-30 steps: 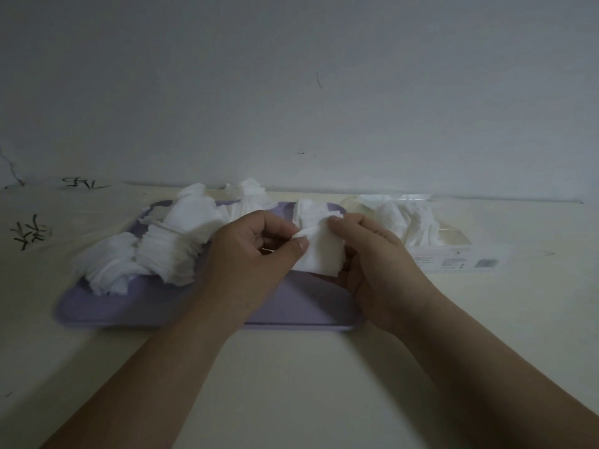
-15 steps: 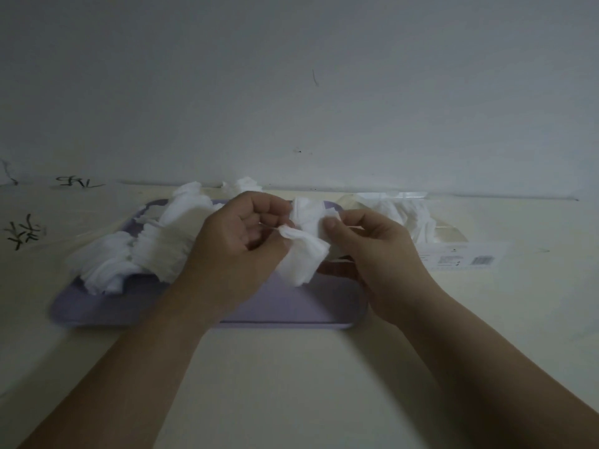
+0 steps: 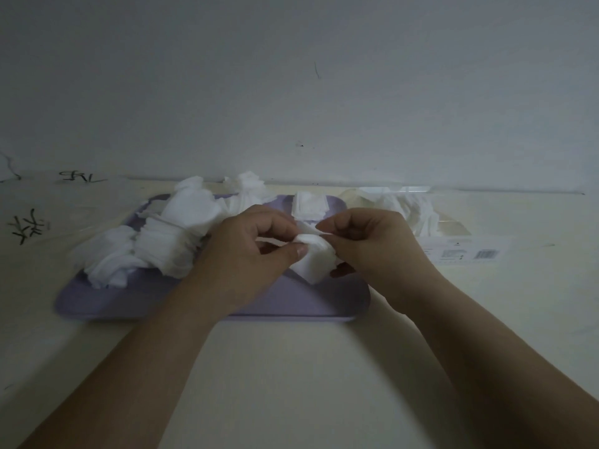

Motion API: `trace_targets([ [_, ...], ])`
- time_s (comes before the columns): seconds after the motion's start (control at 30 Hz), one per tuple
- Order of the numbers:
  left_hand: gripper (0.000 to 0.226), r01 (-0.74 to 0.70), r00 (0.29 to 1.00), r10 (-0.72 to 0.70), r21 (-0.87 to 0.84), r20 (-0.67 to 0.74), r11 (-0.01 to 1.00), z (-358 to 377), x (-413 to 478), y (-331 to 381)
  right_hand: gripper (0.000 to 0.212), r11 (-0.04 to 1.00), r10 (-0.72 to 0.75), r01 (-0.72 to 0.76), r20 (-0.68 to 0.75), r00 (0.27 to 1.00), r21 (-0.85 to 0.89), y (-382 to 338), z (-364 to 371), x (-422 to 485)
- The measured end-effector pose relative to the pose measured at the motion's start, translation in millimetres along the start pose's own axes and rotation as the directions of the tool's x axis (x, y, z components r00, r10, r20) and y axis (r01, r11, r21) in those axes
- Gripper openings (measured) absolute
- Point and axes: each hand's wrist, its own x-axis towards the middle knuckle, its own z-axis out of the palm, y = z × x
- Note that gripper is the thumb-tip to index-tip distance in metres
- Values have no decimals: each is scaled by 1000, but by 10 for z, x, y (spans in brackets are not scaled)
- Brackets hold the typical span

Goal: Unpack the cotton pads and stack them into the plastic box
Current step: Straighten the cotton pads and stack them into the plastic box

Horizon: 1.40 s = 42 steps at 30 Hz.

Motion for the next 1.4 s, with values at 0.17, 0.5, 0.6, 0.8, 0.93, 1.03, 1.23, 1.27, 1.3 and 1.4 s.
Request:
trace_targets([
  [0.17, 15, 69, 997, -69, 3, -37, 998, -11, 18, -83, 20, 998, -43, 45, 53, 998, -34, 3, 25, -18],
  [0.5, 36, 155, 986, -149, -98, 71, 983, 14, 28, -124, 42, 871, -212, 252, 139, 967, -423, 71, 62, -25],
  [0.6, 29, 141, 988, -141, 11, 68, 990, -7, 27, -145, 55, 880, -204, 248, 149, 967, -404, 106, 76, -27],
  [0.8, 21, 179, 978, -190, 125, 86, 976, -77, 42, -149, 76, 963, -7, 29, 81, 997, -270, 120, 149, -41],
  [0.93, 9, 155, 980, -171, 141, 107, 978, -43, 36, -125, 95, 986, 77, -63, 83, 994, -154, 69, 248, -59],
  [1.03, 3, 117, 982, -138, 159, 126, 980, -19, 34, -113, 106, 994, 105, -103, 115, 988, -27, 30, 294, -69],
  [1.23, 23, 138, 985, -156, 196, 78, 971, 23, 39, -101, 111, 993, 106, -113, 132, 986, 45, 62, 290, -48],
  [1.27, 32, 138, 986, -154, 195, 68, 971, 31, 45, -107, 105, 994, 98, -104, 137, 986, 37, 72, 288, -44],
  [1.3, 36, 144, 987, -155, 184, 49, 972, 37, 55, -121, 101, 996, 89, -91, 133, 987, 10, 82, 279, -38],
  [1.4, 29, 159, 987, -162, 172, 2, 972, 24, 70, -153, 78, 993, 20, -8, 102, 995, -119, 97, 228, -13],
])
